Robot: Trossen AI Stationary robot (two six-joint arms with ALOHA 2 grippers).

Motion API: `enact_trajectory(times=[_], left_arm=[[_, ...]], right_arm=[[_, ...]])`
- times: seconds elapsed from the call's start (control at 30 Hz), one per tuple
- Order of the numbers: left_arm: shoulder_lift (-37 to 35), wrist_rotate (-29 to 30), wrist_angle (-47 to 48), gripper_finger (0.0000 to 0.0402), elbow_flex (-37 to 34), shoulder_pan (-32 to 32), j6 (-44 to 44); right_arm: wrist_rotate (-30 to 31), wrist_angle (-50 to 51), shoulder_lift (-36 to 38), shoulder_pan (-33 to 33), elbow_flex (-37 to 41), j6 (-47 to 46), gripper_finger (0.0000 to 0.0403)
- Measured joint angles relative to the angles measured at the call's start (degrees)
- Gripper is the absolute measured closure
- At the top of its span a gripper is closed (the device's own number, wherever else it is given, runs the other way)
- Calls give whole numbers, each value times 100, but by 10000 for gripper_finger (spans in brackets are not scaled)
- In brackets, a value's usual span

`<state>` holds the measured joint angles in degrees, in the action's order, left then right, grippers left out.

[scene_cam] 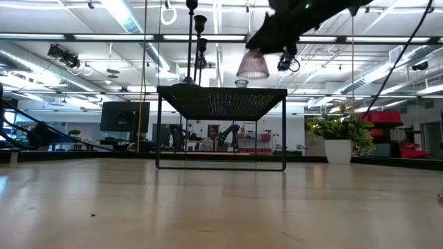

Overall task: Pick & Place candle stick holders
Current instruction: Put the top pink candle holder on the shelf

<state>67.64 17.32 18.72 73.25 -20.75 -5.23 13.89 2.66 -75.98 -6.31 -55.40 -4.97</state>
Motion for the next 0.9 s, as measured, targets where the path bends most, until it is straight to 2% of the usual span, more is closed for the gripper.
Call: enact_trajectory(times=[0.3, 0.43, 0.9], left_arm=[[0, 1, 3, 264, 0, 0, -2], [0, 1, 1, 264, 0, 0, -2], [0, 0, 2, 264, 0, 0, -3]], right_arm=[[-25, -132, -402, -424, 7, 52, 294], [-426, -515, -474, -504, 4, 47, 294], [-529, -544, -687, -790, 4, 100, 294]])
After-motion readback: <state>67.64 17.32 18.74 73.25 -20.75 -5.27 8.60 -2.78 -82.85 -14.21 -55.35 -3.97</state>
